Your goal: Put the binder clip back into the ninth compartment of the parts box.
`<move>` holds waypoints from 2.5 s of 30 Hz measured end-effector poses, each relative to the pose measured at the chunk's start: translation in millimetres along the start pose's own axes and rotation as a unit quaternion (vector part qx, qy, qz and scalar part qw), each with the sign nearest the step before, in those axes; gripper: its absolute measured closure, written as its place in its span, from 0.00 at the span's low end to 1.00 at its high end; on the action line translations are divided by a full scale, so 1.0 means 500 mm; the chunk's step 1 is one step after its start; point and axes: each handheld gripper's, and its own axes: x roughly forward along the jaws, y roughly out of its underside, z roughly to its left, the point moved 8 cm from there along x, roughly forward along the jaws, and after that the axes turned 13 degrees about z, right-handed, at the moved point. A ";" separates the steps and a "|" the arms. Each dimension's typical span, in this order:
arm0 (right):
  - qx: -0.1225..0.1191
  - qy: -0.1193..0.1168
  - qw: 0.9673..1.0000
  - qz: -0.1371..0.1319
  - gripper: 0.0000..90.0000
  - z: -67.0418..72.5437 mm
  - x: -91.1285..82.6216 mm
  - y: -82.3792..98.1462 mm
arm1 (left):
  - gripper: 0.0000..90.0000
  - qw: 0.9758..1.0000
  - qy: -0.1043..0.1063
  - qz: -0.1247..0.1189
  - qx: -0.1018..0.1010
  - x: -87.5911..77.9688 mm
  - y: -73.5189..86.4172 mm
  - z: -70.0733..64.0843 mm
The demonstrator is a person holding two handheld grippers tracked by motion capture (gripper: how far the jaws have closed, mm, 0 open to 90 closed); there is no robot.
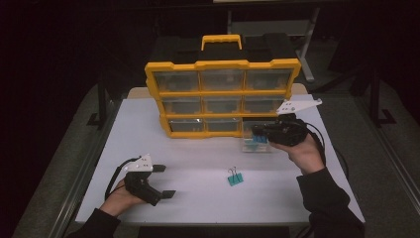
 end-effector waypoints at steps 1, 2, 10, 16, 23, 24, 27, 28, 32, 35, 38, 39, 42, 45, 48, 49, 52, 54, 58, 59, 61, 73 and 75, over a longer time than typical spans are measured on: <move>0.002 0.003 1.000 0.001 0.97 -0.004 0.002 -0.001 | 0.00 1.000 0.001 0.000 0.000 0.000 0.000 0.000; 0.004 0.004 1.000 -0.001 0.97 -0.009 0.005 -0.002 | 0.00 1.000 0.001 0.001 0.000 0.000 0.000 0.000; 0.019 0.016 1.000 -0.013 0.97 -0.043 0.020 -0.010 | 0.00 1.000 0.001 0.000 -0.001 0.000 0.000 0.000; 0.028 0.030 0.999 -0.018 0.97 -0.065 0.033 -0.016 | 0.00 1.000 0.001 0.000 0.002 0.000 0.000 -0.002; 0.033 0.043 0.998 -0.022 0.97 -0.084 0.049 -0.022 | 0.00 1.000 0.000 -0.001 0.002 -0.001 0.000 -0.002; 0.032 0.045 0.998 -0.022 0.97 -0.086 0.052 -0.022 | 0.00 1.000 0.000 -0.001 0.002 -0.001 0.000 -0.002; 0.033 0.048 0.998 -0.020 0.97 -0.091 0.062 -0.021 | 0.00 1.000 0.000 -0.001 0.001 -0.001 0.000 -0.002; 0.033 0.050 0.998 -0.020 0.97 -0.092 0.064 -0.021 | 0.00 1.000 0.000 0.000 0.001 -0.001 0.000 -0.001; 0.031 0.046 0.998 -0.014 0.97 -0.091 0.078 -0.018 | 0.00 1.000 0.000 0.000 0.003 -0.002 0.001 -0.003; 0.028 0.045 0.999 -0.002 0.97 -0.090 0.090 -0.012 | 0.00 1.000 0.000 0.000 0.003 -0.001 0.001 -0.003; 0.028 0.040 0.999 0.011 0.97 -0.090 0.104 -0.004 | 0.00 1.000 0.001 0.001 0.004 -0.001 0.001 -0.003; 0.027 0.039 0.999 0.018 0.97 -0.090 0.109 -0.001 | 0.00 1.000 0.000 0.001 0.004 -0.001 0.001 -0.003; 0.027 0.037 0.998 0.034 0.97 -0.091 0.121 0.006 | 0.00 1.000 0.000 0.001 0.004 -0.001 0.001 -0.003; 0.025 0.036 0.998 0.046 0.97 -0.088 0.128 0.011 | 0.00 1.000 0.000 0.001 0.005 -0.001 0.001 -0.003; 0.023 0.036 0.998 0.054 0.97 -0.089 0.131 0.013 | 0.00 1.000 0.001 0.001 0.005 -0.001 0.001 -0.004; 0.025 0.035 0.997 0.057 0.97 -0.089 0.132 0.015 | 0.00 1.000 0.001 0.001 0.005 -0.001 0.001 -0.004; 0.023 0.033 0.997 0.060 0.97 -0.088 0.134 0.016 | 0.00 1.000 0.001 0.002 0.006 -0.001 0.001 -0.004; 0.025 0.033 0.997 0.059 0.96 -0.089 0.132 0.016 | 0.00 1.000 0.001 0.002 0.006 0.000 0.001 -0.004; 0.028 0.032 0.998 0.047 0.89 -0.089 0.121 0.010 | 0.00 1.000 0.001 0.002 0.006 -0.001 0.001 -0.005; 0.031 0.030 0.998 0.046 0.87 -0.087 0.117 0.009 | 0.00 1.000 0.001 0.002 0.006 0.000 0.001 -0.005; 0.030 0.028 0.998 0.040 0.84 -0.084 0.108 0.005 | 0.00 1.000 0.002 0.003 0.007 0.000 0.002 -0.005; 0.034 0.004 0.999 0.024 0.64 -0.060 0.061 0.002 | 0.00 1.000 0.000 0.002 0.007 -0.001 0.001 -0.005; 0.033 0.002 0.999 0.021 0.62 -0.054 0.054 0.002 | 0.00 1.000 0.001 0.002 0.007 -0.001 0.001 -0.005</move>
